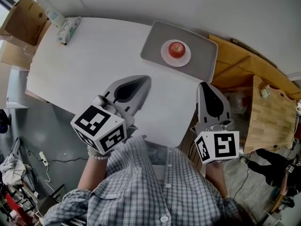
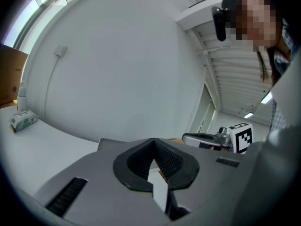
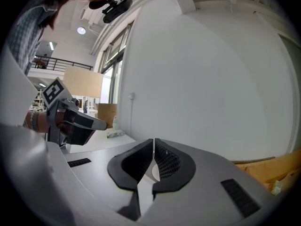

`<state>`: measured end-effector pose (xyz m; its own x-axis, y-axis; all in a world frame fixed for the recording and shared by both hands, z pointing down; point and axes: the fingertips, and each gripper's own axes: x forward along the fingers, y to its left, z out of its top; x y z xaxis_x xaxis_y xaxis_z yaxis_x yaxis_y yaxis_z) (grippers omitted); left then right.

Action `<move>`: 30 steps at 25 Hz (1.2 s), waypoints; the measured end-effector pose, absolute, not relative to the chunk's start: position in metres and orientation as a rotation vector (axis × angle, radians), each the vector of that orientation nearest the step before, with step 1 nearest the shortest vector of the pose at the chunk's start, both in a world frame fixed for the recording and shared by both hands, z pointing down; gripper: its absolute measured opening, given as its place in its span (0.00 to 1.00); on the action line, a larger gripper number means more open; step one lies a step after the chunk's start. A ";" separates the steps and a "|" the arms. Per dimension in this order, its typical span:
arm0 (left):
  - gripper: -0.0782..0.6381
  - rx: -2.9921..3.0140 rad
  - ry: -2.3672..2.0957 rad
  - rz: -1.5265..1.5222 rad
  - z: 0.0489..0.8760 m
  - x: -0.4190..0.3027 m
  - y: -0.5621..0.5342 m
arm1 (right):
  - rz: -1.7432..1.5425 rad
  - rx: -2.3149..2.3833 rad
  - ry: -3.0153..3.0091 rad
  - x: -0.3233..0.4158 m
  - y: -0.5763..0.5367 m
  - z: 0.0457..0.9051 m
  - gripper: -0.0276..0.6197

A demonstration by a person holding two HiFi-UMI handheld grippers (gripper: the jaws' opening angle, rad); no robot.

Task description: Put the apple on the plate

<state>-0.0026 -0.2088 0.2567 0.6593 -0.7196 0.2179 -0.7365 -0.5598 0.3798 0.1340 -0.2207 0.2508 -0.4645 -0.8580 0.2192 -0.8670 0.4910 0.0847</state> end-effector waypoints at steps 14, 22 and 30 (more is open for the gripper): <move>0.12 2.432 -1.104 0.069 0.262 -0.002 -0.209 | 0.084 1.494 -2.479 0.135 -0.221 0.257 0.09; 0.12 2.423 -1.130 0.075 0.265 -0.006 -0.208 | 0.089 1.549 -2.419 0.153 -0.220 0.260 0.09; 0.12 2.444 -1.156 0.115 0.268 -0.009 -0.207 | 0.110 1.533 -2.407 0.148 -0.221 0.267 0.08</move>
<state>-0.0085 -0.2071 0.2683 0.6488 -0.7175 0.2533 -0.7533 -0.5589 0.3467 0.1483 -0.2206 0.2667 -0.3948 -0.8757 0.2780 -0.8974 0.4325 0.0880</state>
